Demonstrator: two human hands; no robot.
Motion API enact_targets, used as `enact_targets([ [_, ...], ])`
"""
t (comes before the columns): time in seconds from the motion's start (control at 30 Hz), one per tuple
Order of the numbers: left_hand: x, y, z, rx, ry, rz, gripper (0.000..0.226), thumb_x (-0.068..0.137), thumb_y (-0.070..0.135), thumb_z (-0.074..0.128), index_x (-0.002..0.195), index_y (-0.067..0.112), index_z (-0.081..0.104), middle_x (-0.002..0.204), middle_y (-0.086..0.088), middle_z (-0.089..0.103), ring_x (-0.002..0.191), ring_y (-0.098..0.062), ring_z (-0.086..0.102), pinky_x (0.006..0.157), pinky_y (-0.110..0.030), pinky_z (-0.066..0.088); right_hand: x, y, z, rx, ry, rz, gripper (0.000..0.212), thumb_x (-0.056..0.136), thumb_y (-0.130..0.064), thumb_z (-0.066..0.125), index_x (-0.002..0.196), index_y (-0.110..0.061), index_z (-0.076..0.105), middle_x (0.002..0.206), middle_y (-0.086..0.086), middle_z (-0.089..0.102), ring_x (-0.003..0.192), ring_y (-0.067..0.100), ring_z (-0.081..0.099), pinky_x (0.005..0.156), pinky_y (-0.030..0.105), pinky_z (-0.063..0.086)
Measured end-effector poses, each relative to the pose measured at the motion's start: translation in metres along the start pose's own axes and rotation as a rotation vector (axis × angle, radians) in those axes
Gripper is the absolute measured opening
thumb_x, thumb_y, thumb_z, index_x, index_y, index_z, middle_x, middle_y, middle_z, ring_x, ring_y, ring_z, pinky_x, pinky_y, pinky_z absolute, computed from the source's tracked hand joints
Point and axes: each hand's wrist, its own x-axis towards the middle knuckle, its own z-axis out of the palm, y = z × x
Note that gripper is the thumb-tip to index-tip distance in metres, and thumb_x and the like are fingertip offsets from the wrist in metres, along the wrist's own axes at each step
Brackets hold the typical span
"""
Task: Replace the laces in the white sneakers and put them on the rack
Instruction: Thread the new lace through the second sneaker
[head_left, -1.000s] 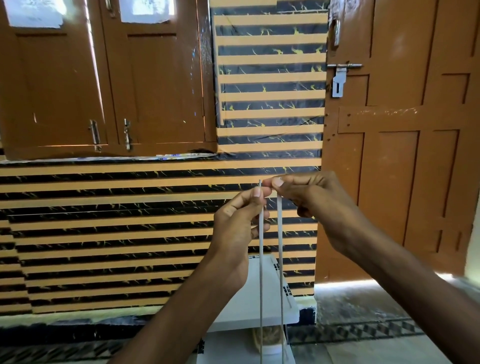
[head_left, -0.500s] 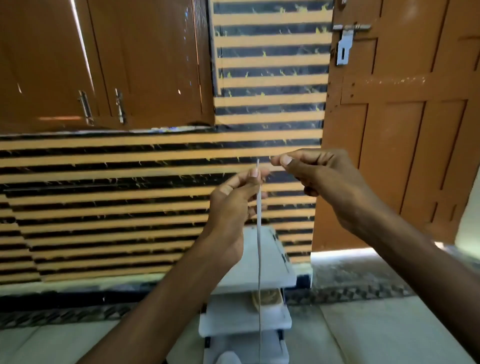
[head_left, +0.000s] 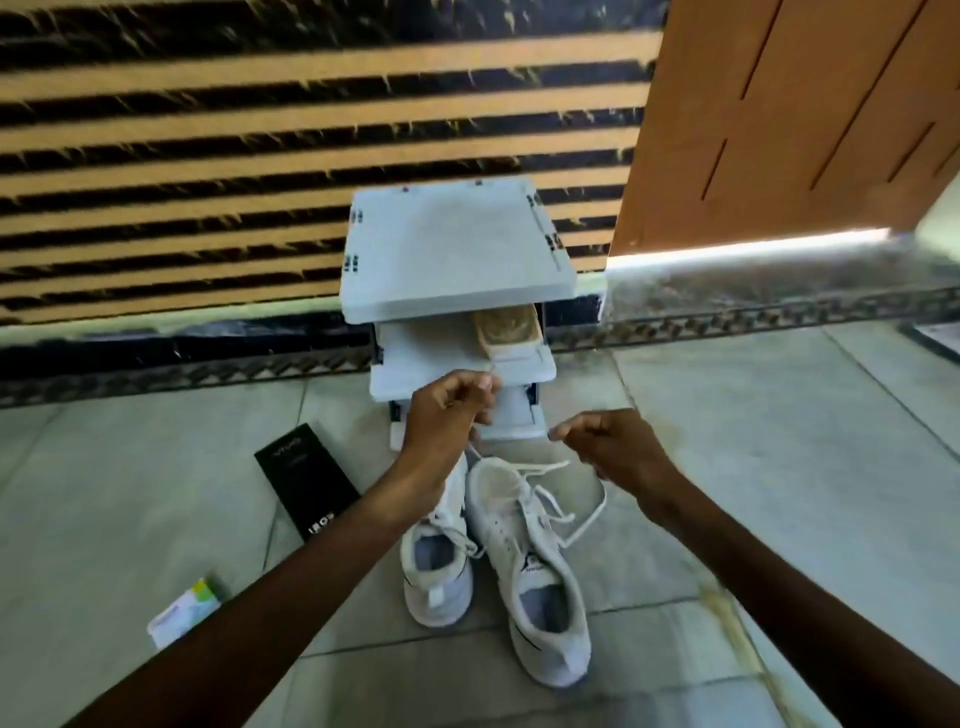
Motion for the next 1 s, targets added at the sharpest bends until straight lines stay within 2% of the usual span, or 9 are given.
enact_targets([
  [0.1,0.005,-0.037,0.006,0.011,-0.024,-0.083,0.017,0.097,0.014,0.058,0.085,0.017,0.069,0.078,-0.001,0.063,0.062,-0.010,0.055,0.058,-0.022,0.045,0.013,0.055,0.006,-0.031,0.039,0.161,0.014,0.088,-0.016,0.068,0.078,-0.019,0.078,0.056,-0.011,0.063,0.049,-0.003,0.053,0.059,0.018,0.041],
  [0.27,0.011,-0.078,0.018,0.075,-0.030,-0.172,0.013,0.097,0.019,0.059,0.091,0.017,0.070,0.079,0.001,0.067,0.060,-0.007,0.060,0.061,-0.018,0.050,0.023,0.112,0.013,-0.008,0.053,0.333,0.024,0.084,-0.011,0.068,0.064,-0.022,0.075,0.052,-0.006,0.062,0.048,0.008,0.052,0.058,0.027,0.044],
  [0.4,0.014,-0.100,0.028,0.083,0.006,-0.248,0.012,0.095,0.012,0.061,0.087,0.016,0.069,0.084,-0.003,0.070,0.064,-0.012,0.061,0.071,-0.026,0.052,0.036,0.136,0.016,-0.060,0.207,0.361,0.023,0.080,-0.025,0.072,0.062,-0.010,0.071,0.056,0.008,0.064,0.061,0.026,0.062,0.068,0.042,0.054],
  [0.5,0.013,-0.111,0.037,0.070,0.049,-0.288,0.016,0.092,0.004,0.060,0.084,0.014,0.069,0.083,-0.004,0.070,0.068,-0.014,0.061,0.073,-0.025,0.051,0.054,0.142,0.009,-0.153,0.379,0.388,0.045,0.083,-0.042,0.070,0.061,-0.002,0.068,0.059,0.016,0.065,0.071,0.032,0.066,0.070,0.037,0.051],
  [0.57,0.011,-0.116,0.042,0.102,0.088,-0.296,0.015,0.093,0.006,0.060,0.085,0.014,0.070,0.080,-0.002,0.070,0.069,-0.011,0.061,0.071,-0.020,0.049,0.069,0.143,0.006,-0.196,0.449,0.444,0.051,0.084,-0.050,0.067,0.065,-0.003,0.070,0.067,0.016,0.068,0.081,0.033,0.065,0.072,0.034,0.049],
  [0.67,0.008,-0.121,0.049,0.142,0.103,-0.304,0.018,0.093,0.009,0.060,0.081,0.019,0.070,0.079,0.002,0.070,0.072,-0.009,0.062,0.071,-0.020,0.047,0.089,0.146,0.008,-0.260,0.456,0.503,0.055,0.081,-0.055,0.067,0.084,-0.001,0.070,0.091,0.018,0.070,0.093,0.037,0.065,0.069,0.032,0.043],
  [0.77,0.006,-0.124,0.054,0.122,0.101,-0.317,0.023,0.091,0.006,0.061,0.077,0.023,0.067,0.079,0.004,0.070,0.081,-0.017,0.064,0.083,-0.029,0.050,0.100,0.146,0.014,-0.359,0.404,0.493,0.046,0.077,-0.046,0.075,0.094,-0.004,0.070,0.102,0.017,0.068,0.099,0.039,0.063,0.070,0.032,0.043],
  [0.9,0.004,-0.126,0.058,0.145,0.084,-0.300,0.023,0.092,0.010,0.061,0.076,0.025,0.066,0.078,0.001,0.069,0.080,-0.019,0.064,0.086,-0.034,0.051,0.104,0.142,0.024,-0.509,0.297,0.352,0.013,0.079,-0.019,0.070,0.089,-0.011,0.074,0.094,0.016,0.070,0.088,0.037,0.067,0.072,0.035,0.055],
  [1.0,0.006,-0.128,0.058,0.162,0.048,-0.262,0.023,0.092,0.010,0.062,0.076,0.026,0.065,0.077,0.001,0.069,0.082,-0.022,0.066,0.087,-0.039,0.053,0.101,0.144,0.030,-0.600,0.243,0.257,0.018,0.083,-0.005,0.058,0.094,-0.006,0.071,0.098,0.017,0.068,0.088,0.038,0.065,0.070,0.036,0.053],
])
